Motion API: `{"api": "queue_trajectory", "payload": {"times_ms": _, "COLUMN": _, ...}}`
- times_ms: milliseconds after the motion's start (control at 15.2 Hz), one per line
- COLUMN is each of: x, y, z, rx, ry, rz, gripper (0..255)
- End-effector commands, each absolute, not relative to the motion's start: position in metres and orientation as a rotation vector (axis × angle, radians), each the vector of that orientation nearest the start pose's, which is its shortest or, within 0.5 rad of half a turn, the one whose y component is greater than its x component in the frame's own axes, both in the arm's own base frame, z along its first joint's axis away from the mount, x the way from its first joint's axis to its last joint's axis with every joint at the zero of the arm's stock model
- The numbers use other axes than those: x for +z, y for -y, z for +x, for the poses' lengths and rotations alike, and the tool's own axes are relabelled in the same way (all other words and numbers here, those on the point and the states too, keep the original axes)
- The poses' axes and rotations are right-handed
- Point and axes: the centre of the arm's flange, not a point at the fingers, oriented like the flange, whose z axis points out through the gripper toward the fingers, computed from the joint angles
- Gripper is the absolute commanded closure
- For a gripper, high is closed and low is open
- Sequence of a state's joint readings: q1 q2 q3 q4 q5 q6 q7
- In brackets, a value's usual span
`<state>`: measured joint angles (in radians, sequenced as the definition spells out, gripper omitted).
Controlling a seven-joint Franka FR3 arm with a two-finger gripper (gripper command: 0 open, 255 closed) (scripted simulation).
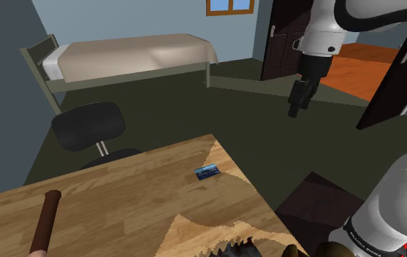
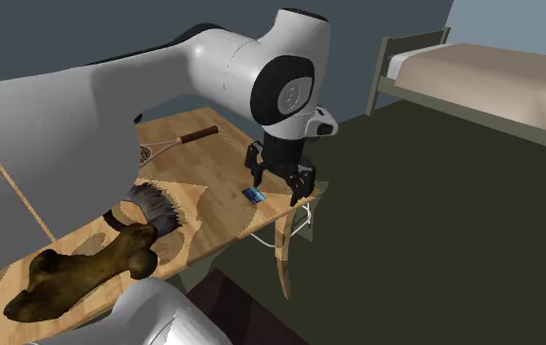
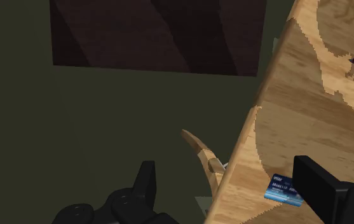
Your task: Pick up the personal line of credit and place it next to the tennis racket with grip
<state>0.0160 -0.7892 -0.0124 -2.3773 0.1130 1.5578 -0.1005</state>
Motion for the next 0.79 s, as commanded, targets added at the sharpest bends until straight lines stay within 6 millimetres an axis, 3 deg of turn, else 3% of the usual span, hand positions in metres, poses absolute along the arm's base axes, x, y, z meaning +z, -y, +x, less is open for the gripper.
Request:
{"api": "queue_trajectory", "payload": {"times_ms": 0, "x": 0.581, "y": -0.012, "z": 0.304, "rx": 0.037, "ry": 0.162, "rz": -3.014, "gripper": 0}}
{"api": "queue_trajectory", "payload": {"times_ms": 396, "x": 0.553, "y": -0.069, "z": 0.384, "rx": 0.204, "ry": 0.576, "rz": -3.067, "gripper": 0}}
{"api": "queue_trajectory", "payload": {"times_ms": 726, "x": 0.520, "y": -0.128, "z": 0.435, "rx": 0.349, "ry": 0.933, "rz": -3.060, "gripper": 0}}
